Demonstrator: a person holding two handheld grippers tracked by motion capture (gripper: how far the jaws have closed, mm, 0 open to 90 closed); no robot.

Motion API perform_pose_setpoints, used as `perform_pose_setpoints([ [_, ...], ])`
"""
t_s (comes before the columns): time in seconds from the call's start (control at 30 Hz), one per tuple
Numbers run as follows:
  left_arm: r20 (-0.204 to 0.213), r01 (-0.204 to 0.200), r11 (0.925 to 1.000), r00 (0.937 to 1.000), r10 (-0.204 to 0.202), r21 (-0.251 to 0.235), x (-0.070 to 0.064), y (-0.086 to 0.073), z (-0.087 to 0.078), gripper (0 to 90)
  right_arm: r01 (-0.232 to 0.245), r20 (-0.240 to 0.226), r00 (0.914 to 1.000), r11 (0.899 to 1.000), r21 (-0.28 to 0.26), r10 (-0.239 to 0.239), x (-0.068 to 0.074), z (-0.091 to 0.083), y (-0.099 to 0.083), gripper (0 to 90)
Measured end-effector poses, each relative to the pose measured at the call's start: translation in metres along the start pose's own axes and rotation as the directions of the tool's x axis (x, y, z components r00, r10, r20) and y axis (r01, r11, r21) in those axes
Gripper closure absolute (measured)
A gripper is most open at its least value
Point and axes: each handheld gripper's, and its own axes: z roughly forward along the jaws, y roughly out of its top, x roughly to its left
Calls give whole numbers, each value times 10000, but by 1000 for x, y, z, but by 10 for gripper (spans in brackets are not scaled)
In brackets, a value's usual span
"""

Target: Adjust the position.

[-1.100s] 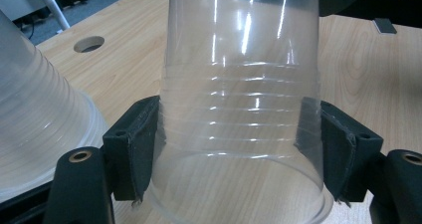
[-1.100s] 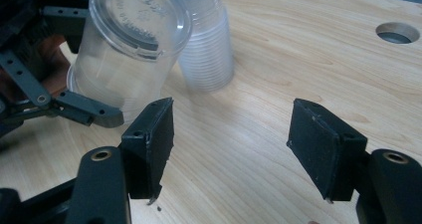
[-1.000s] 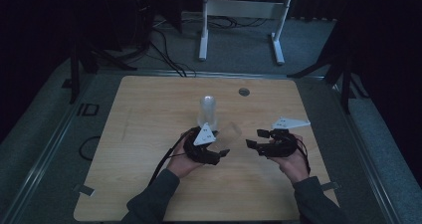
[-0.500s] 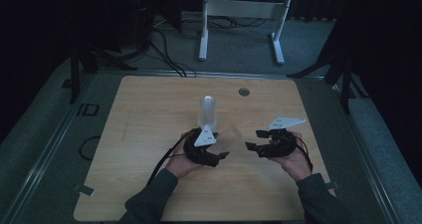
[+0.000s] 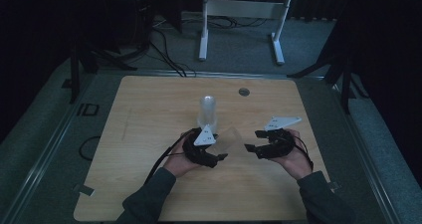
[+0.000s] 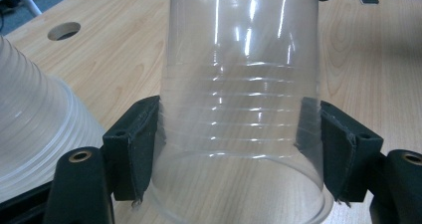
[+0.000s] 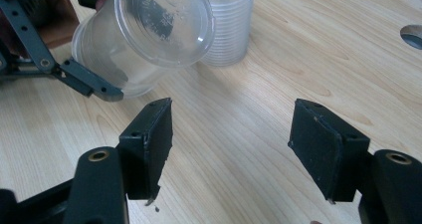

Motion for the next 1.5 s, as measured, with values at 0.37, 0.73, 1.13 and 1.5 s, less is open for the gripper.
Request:
perform_pose_setpoints([
  [0.37, 163, -130, 9997, 9998, 126, 199, 1, 0, -1, 270, 667, 76, 9977, 9956, 663, -673, 2, -1, 5, 330],
  [0.73, 342, -373, 9983, 9988, 358, 437, 1, 3, -3, 270, 1197, 105, 9925, 9849, 1248, -1220, 7, 1, 10, 330],
  [1.13, 394, -384, 9983, 9986, 366, 442, 6, 4, -9, 270, 1678, 119, 9850, 9705, 1734, -1724, 9, 0, 15, 325],
  [1.5, 470, -550, 9962, 9975, 519, 676, 8, 7, -15, 270, 1829, 96, 9821, 9647, 1896, -1881, 10, 2, 17, 327],
])
